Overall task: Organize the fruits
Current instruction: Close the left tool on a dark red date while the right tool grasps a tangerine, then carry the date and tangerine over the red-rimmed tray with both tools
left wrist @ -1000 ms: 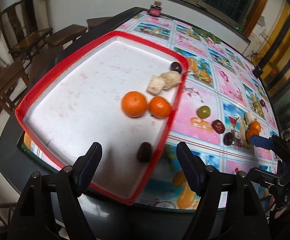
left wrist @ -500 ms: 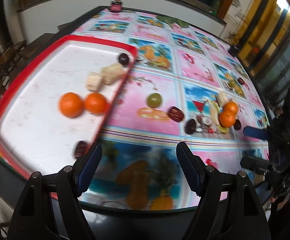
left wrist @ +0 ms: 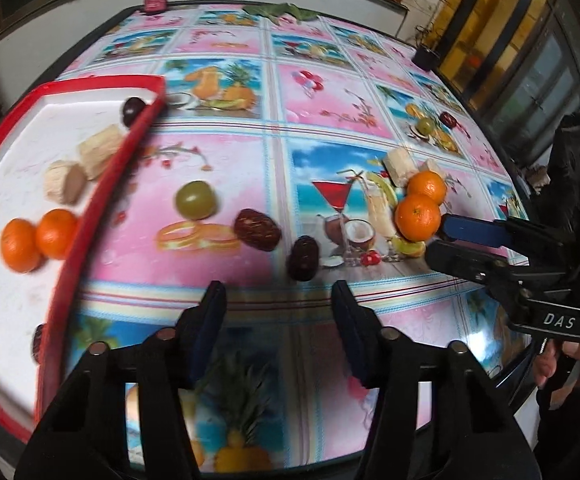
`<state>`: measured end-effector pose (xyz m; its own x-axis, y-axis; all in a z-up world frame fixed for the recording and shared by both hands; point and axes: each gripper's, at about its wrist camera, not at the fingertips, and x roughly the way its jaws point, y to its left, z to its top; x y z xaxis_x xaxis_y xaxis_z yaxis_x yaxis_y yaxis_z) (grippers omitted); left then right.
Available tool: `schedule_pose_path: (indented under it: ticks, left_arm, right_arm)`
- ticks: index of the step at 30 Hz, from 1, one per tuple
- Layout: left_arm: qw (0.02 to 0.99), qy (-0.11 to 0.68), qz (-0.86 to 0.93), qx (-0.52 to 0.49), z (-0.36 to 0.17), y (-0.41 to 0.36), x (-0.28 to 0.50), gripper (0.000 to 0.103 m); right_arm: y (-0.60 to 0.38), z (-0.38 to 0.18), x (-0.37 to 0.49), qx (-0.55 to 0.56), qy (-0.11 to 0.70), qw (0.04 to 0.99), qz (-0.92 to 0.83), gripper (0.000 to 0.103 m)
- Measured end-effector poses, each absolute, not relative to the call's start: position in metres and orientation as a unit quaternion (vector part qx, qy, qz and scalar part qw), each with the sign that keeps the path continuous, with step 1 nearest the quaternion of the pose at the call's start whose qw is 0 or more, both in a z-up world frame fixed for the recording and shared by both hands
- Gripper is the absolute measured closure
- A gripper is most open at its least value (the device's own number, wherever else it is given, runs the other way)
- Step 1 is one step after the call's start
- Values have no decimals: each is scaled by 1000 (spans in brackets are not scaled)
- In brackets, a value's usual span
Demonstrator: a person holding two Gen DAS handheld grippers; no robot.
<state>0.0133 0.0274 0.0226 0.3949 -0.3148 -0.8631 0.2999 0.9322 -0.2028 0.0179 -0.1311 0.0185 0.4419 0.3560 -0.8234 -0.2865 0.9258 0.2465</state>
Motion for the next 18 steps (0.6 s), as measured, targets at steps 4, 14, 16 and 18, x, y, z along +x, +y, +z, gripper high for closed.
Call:
schedule_pose_path:
  ticks: [4,14,16,18]
  left_arm:
    - [834,515,-200,1,22,14,17,59]
    - [831,516,-206,21,14,3,24,86]
    - [831,518,-203,17,15,9,21,86]
    - [831,520,-199,11,16,18,18,86]
  right_arm:
    - [-129,13,26,39,498,846,189,48]
    - [-123,6,43,20,497,852,161,65]
    - [-121,5,43,16,493,855,158,65]
    - [-120,7,43,19,491,856,161,66]
